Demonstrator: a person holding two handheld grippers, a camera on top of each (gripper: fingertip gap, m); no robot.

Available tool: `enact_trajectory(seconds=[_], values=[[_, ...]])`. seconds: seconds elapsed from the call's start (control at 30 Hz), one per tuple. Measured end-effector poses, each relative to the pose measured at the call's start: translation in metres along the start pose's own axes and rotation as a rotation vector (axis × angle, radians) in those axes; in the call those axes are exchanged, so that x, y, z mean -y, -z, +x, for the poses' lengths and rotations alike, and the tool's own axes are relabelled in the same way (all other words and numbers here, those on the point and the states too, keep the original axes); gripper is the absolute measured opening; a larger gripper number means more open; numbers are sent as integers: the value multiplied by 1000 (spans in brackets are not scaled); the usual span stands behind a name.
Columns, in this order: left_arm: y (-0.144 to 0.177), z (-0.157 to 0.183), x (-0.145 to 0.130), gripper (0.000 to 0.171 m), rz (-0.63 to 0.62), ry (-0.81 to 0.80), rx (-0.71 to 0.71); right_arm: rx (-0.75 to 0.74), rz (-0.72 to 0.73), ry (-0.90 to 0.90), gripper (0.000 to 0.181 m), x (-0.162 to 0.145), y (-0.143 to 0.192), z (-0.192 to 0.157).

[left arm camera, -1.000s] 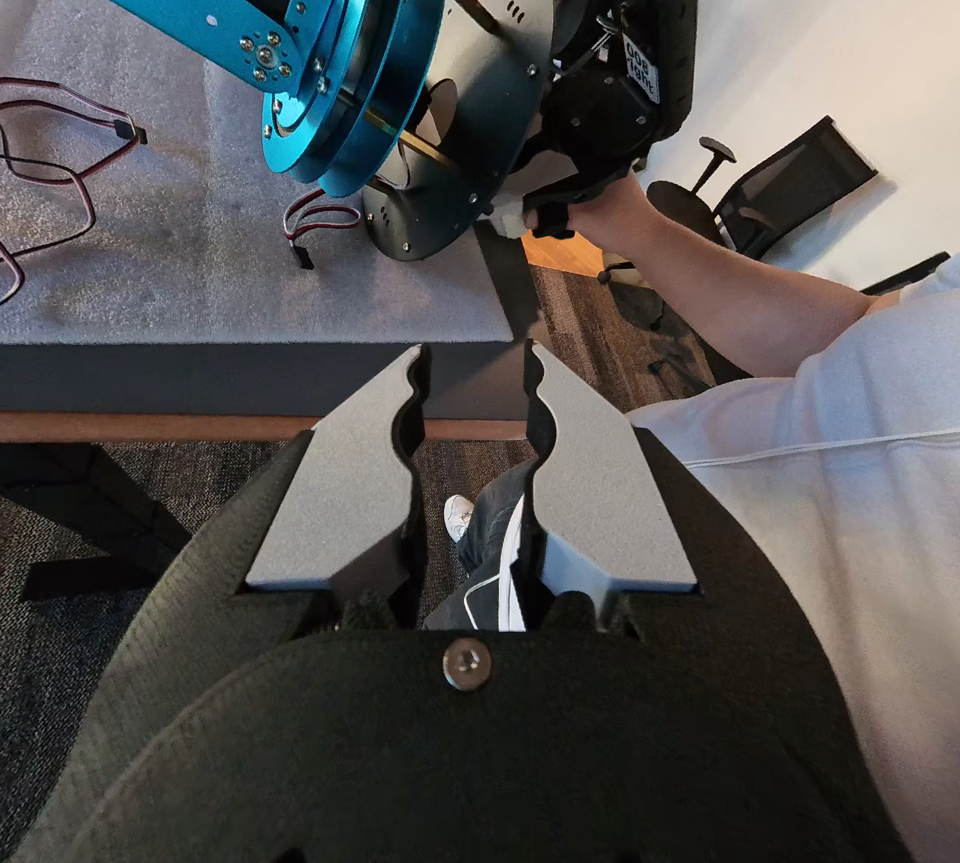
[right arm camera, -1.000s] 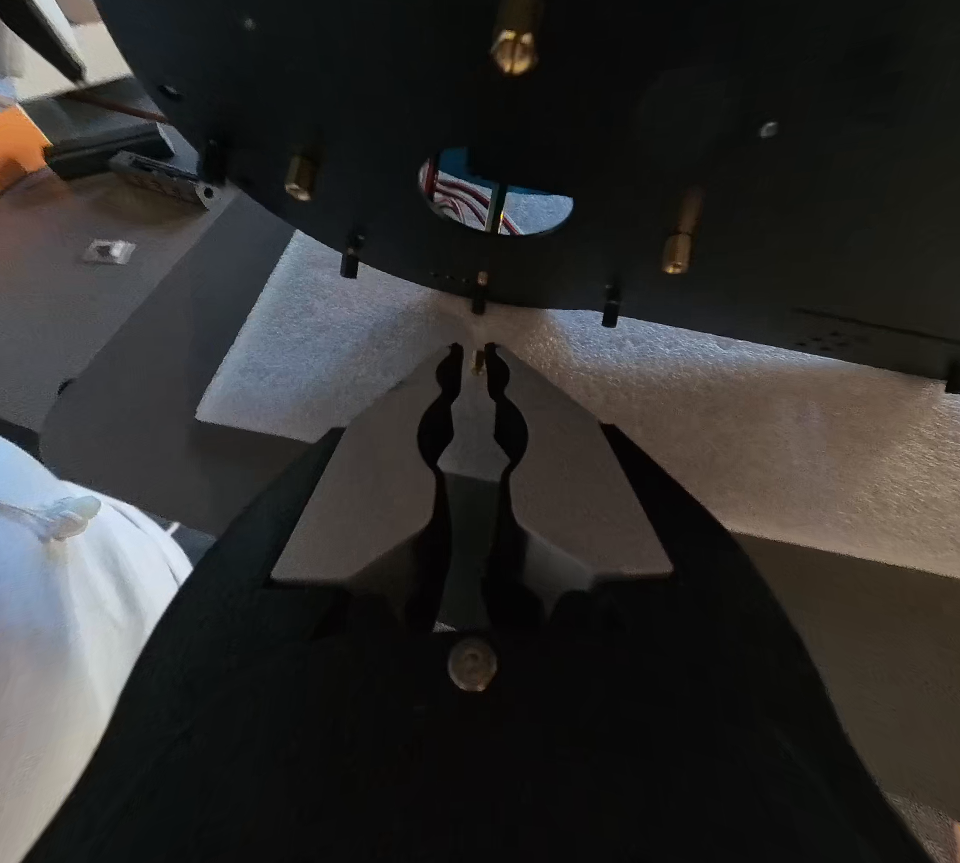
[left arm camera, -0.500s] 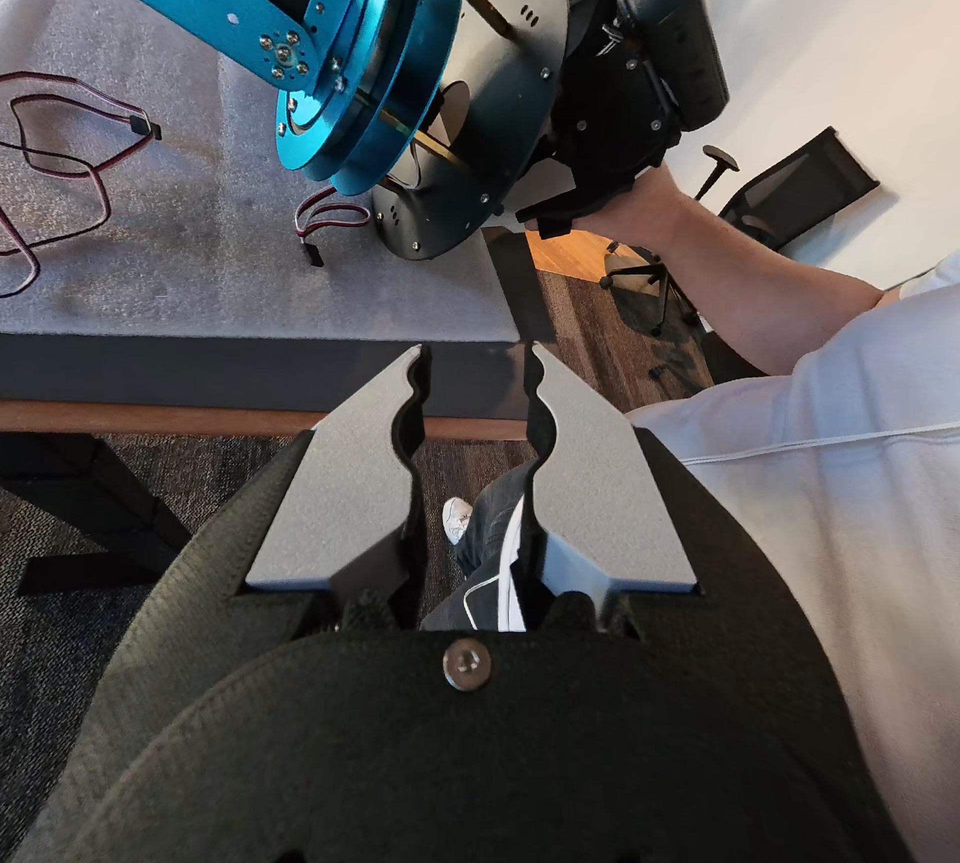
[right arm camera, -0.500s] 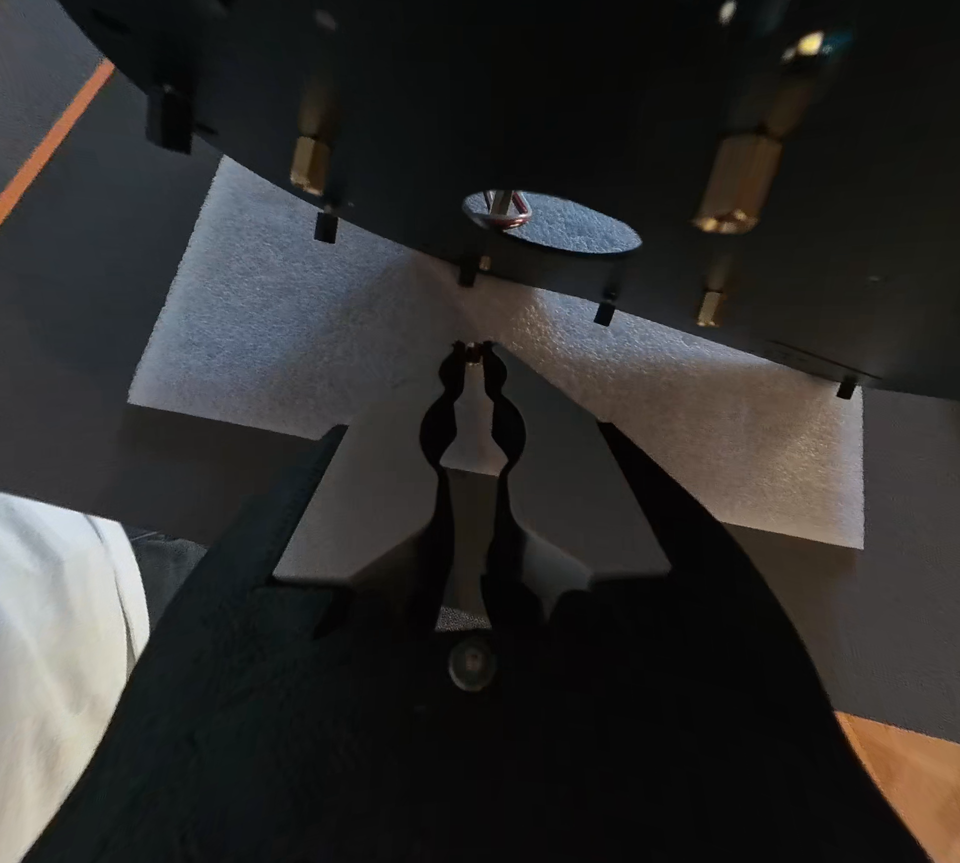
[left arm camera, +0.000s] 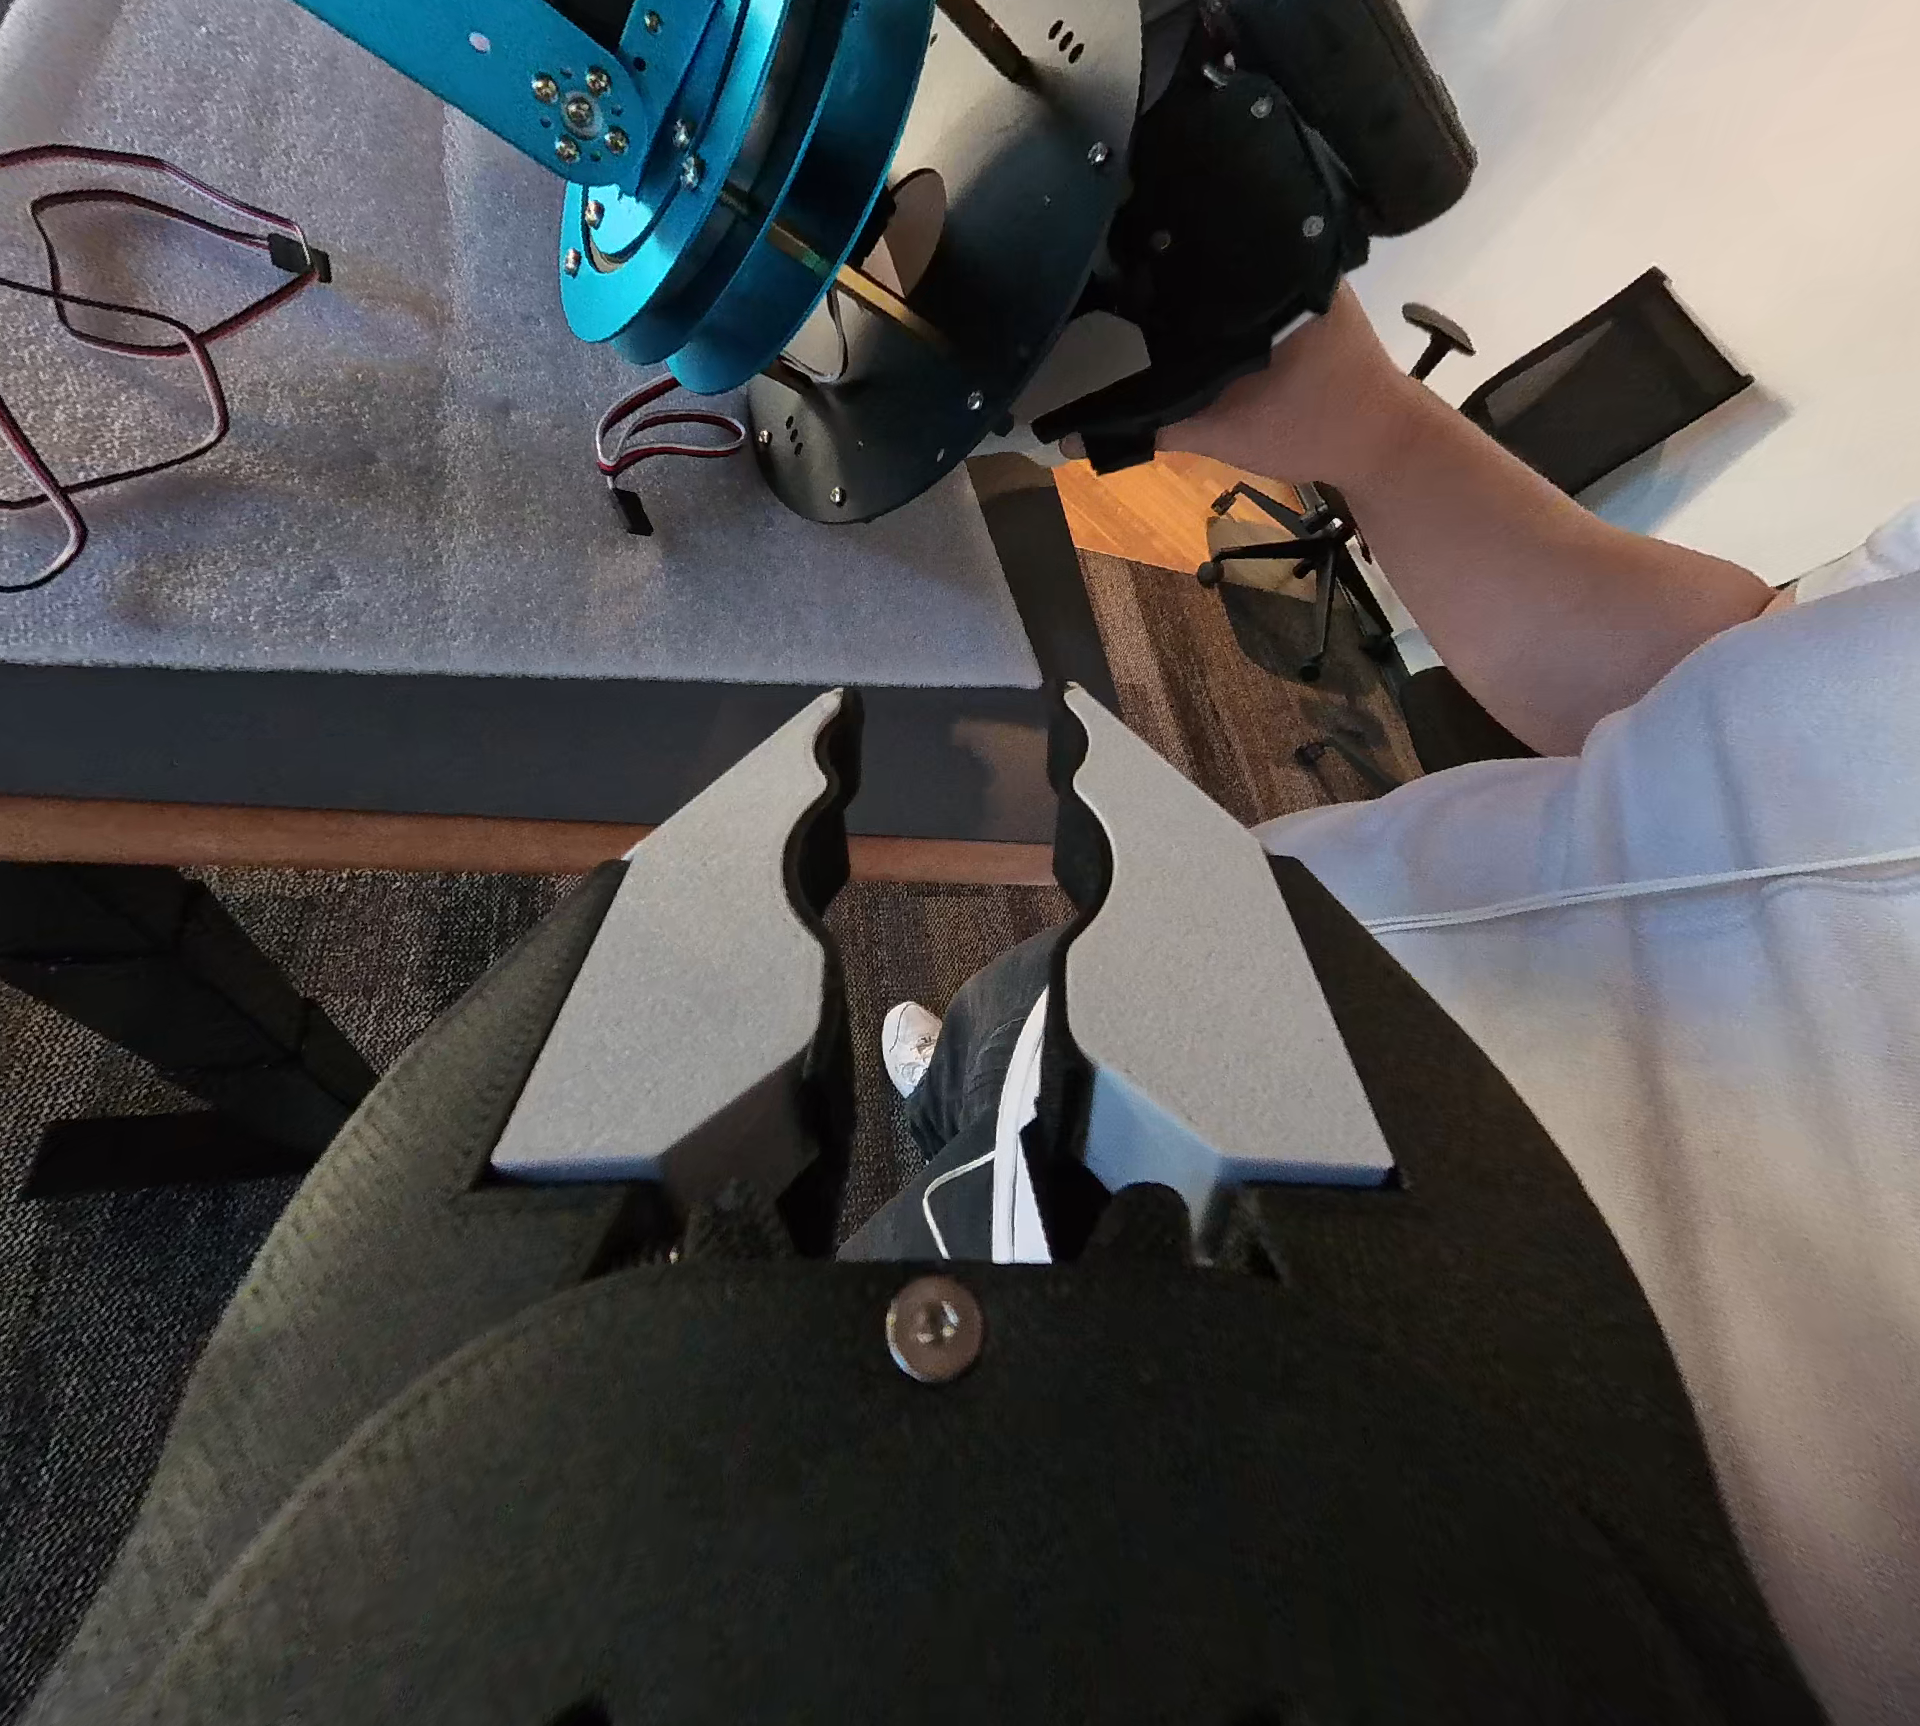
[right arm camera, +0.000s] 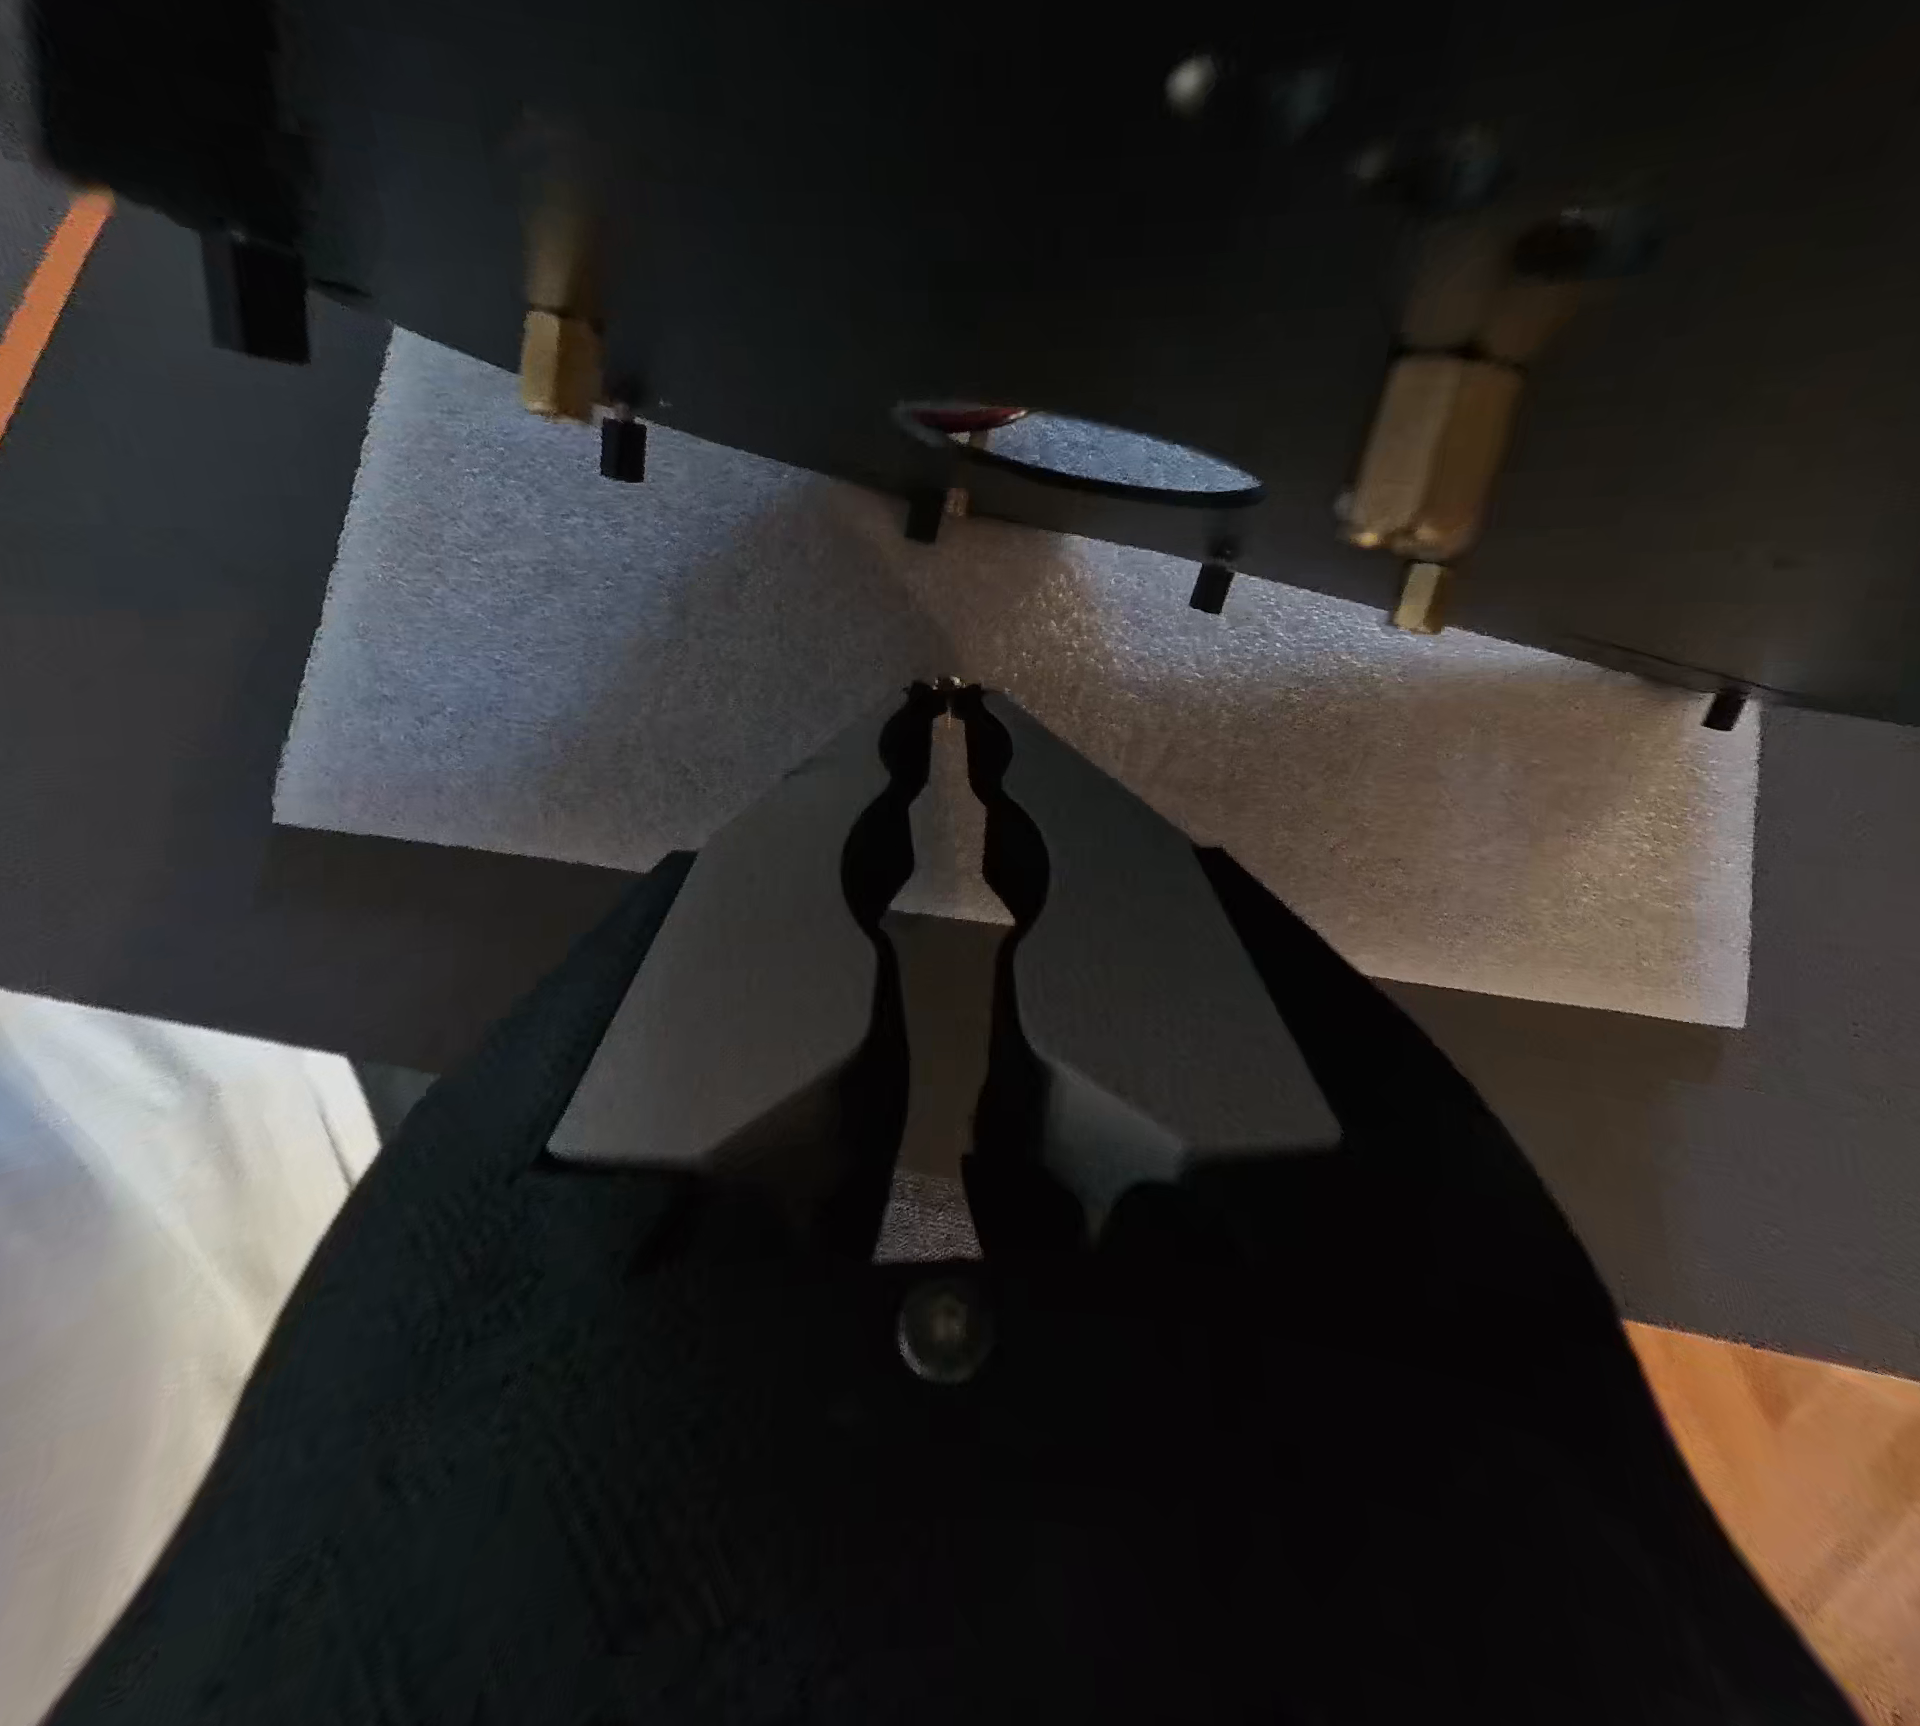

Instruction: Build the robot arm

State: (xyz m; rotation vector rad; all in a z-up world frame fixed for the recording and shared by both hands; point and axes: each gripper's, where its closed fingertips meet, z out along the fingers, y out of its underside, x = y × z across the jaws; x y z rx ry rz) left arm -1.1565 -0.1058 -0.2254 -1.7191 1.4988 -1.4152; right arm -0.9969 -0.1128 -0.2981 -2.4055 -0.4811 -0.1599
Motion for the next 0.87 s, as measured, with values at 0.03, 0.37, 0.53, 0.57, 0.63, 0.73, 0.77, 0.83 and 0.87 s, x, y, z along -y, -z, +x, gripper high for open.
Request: enact_trajectory(seconds=[0.03, 0.37, 0.53, 0.57, 0.63, 0.73, 0.77, 0.83, 0.87], values=[[0, 0, 0, 34, 1, 1, 0, 7, -2, -9, 4, 0, 0, 0], [2, -2, -2, 34, 6, 15, 6, 333, 385, -453, 4, 25, 14, 2], [-2, 1, -3, 34, -15, 10, 7, 482, 378, -522, 5, 26, 7, 2], [-2, 2, -3, 34, -18, 10, 6, 503, 368, -524, 4, 27, 5, 0], [-4, 3, -2, 34, -21, 10, 5, 547, 359, -536, 4, 29, 3, -2], [-6, 5, -2, 34, -27, 7, 6, 604, 347, -549, 4, 31, 0, -5], [-7, 6, -3, 34, -31, 7, 8, 616, 344, -554, 4, 32, -1, -4], [-8, 6, -5, 34, -35, 14, 9, 656, 339, -564, 4, 33, -1, -5], [-9, 6, -6, 34, -35, 18, 7, 674, 339, -571, 4, 34, -1, -5]])
